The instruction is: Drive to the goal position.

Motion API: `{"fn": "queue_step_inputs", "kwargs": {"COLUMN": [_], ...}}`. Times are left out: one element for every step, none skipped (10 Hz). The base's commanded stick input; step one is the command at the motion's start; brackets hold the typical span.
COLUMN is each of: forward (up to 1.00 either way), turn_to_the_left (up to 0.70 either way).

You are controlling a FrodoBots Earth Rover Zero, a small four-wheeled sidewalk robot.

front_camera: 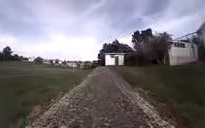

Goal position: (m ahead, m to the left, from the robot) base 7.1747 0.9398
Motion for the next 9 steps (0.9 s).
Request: {"fn": "queue_step_inputs", "kwargs": {"forward": [0.85, 0.85, 0.85, 0.85, 0.85, 0.85, 0.85, 0.85, 0.85], "turn_to_the_left": [0.0, 0.0, 0.0, 0.0, 0.0, 0.0, 0.0, 0.0, 0.0]}}
